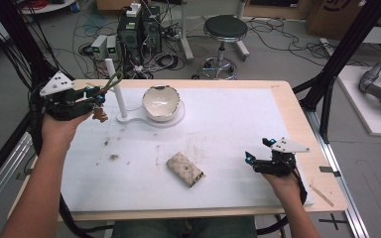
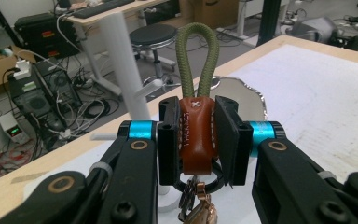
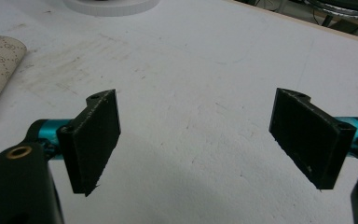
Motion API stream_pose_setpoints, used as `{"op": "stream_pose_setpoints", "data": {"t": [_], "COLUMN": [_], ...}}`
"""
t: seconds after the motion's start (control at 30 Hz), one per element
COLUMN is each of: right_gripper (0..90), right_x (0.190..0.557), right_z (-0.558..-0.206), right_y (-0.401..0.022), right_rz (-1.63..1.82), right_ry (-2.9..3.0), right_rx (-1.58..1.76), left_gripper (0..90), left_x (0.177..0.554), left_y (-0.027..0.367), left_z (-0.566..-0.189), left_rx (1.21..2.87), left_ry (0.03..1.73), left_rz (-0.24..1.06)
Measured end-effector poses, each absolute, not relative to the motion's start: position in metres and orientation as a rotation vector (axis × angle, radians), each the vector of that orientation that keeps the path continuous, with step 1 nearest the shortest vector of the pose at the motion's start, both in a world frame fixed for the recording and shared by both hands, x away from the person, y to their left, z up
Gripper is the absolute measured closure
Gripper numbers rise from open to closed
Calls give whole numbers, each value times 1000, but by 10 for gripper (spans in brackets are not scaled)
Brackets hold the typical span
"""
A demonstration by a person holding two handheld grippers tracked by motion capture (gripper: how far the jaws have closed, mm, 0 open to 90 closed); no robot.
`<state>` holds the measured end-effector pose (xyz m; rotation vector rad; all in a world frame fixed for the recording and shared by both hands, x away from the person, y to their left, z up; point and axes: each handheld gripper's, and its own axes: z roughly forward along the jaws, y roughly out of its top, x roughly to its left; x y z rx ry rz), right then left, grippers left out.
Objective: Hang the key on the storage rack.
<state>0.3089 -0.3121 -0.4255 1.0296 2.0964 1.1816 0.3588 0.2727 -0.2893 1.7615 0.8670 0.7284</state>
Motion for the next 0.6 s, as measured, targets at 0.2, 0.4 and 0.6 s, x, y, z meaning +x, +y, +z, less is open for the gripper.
{"op": "stream_pose_setpoints", "data": {"t": [0.2, 0.4, 0.6], "right_gripper": [165, 165, 164], "right_x": [310, 310, 310], "right_z": [-427, -427, -427], "right_y": [-312, -313, -312], "right_rz": [1180, 1176, 1170], "right_ry": [2099, 2099, 2103], "right_rx": [1034, 1040, 1039], "left_gripper": [713, 713, 708], "left_x": [364, 368, 371], "left_y": [281, 282, 289], "left_z": [-293, -300, -309], "left_rx": [1756, 1773, 1763], "left_ry": [899, 921, 962], "left_rz": [731, 738, 739]}}
